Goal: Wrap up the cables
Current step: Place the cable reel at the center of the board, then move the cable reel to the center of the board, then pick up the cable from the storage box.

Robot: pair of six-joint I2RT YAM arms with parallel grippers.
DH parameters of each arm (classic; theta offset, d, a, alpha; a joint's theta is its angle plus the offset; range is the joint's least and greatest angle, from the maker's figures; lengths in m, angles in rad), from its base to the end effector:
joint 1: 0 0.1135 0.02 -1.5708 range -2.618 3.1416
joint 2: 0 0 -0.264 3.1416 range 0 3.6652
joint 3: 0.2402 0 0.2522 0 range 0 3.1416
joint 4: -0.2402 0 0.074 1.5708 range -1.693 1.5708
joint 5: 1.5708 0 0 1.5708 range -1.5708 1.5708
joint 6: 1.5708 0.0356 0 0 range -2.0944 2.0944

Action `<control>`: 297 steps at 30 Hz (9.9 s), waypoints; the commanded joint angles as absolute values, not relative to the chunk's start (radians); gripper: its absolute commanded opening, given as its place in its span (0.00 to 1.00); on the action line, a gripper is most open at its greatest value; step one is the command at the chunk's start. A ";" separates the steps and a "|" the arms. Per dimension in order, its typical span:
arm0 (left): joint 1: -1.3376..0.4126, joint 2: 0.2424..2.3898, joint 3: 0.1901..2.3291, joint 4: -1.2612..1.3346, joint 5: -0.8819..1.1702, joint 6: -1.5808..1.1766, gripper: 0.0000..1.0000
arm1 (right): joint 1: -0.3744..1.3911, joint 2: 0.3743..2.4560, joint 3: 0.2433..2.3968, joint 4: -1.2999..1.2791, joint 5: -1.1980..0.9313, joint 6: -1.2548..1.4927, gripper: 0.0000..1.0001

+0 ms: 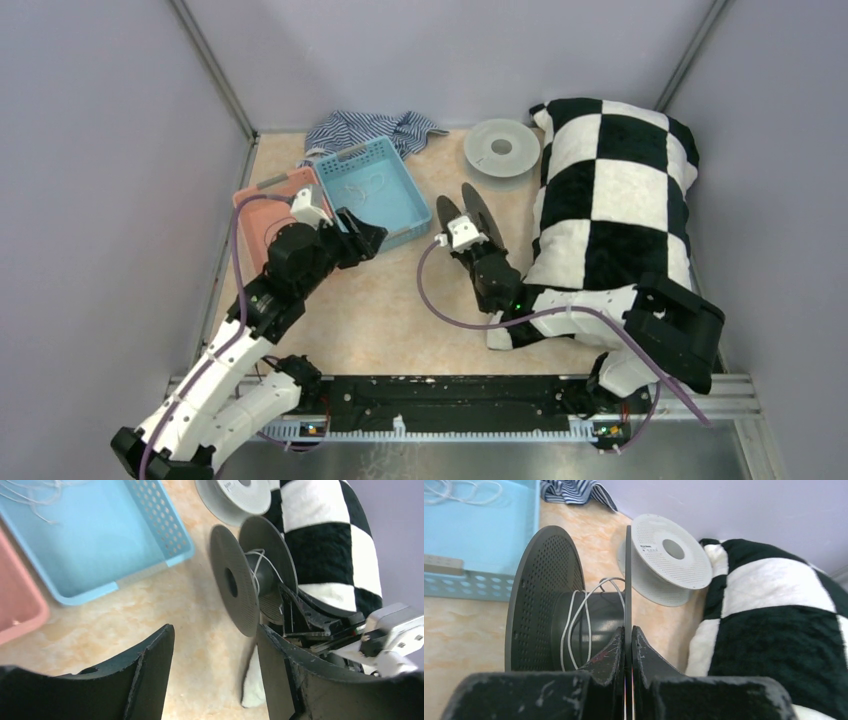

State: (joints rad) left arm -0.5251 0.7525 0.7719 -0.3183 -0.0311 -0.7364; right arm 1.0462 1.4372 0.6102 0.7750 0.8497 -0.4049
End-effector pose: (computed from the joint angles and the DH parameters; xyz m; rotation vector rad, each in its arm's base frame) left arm 0.1526 -0.0872 0.3264 -0.2286 1.9432 -0.8273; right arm 0.1695 0.2395 0.2304 -0.5058 1.5269 -0.1923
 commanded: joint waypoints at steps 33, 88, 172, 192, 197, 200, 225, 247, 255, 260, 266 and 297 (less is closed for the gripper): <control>-0.520 0.614 0.875 -0.491 -0.360 -0.658 0.75 | 1.207 1.729 0.615 0.907 0.989 -0.912 0.99; -0.520 0.813 0.919 -0.331 -0.112 -0.606 0.98 | 0.575 2.146 1.658 -0.126 0.488 -0.720 0.92; -0.520 0.755 0.893 -0.308 -0.020 -0.641 0.98 | 0.508 1.779 1.385 0.064 0.568 0.150 0.00; -0.519 0.757 0.892 -0.304 -0.005 -0.658 0.98 | 0.509 1.706 1.416 -0.024 0.593 0.179 0.52; -0.520 0.784 0.900 -0.300 0.051 -0.650 0.98 | 0.508 1.665 1.426 -0.040 0.588 0.166 0.64; -0.519 0.793 0.900 -0.289 0.065 -0.652 0.99 | 0.509 1.641 1.431 -0.052 0.579 0.164 0.66; -0.314 1.846 1.683 -0.579 -0.323 -0.367 0.89 | 0.535 1.254 1.250 -0.070 0.390 0.108 0.82; -0.173 2.179 1.837 -0.581 -0.316 -0.476 0.58 | 0.535 1.368 1.306 -0.104 0.336 0.040 0.82; -0.159 2.195 1.813 -0.570 -0.305 -0.507 0.57 | 0.535 1.376 1.293 -0.097 0.335 0.040 0.82; -0.152 2.191 1.778 -0.546 -0.283 -0.517 0.49 | 0.535 1.378 1.293 -0.101 0.327 0.049 0.82; -0.146 2.157 1.726 -0.490 -0.216 -0.539 0.19 | 0.535 1.367 1.292 -0.110 0.335 0.047 0.82; -0.153 1.618 1.443 -0.328 0.269 -0.166 0.00 | 0.607 1.424 1.413 -0.072 -0.231 0.200 0.80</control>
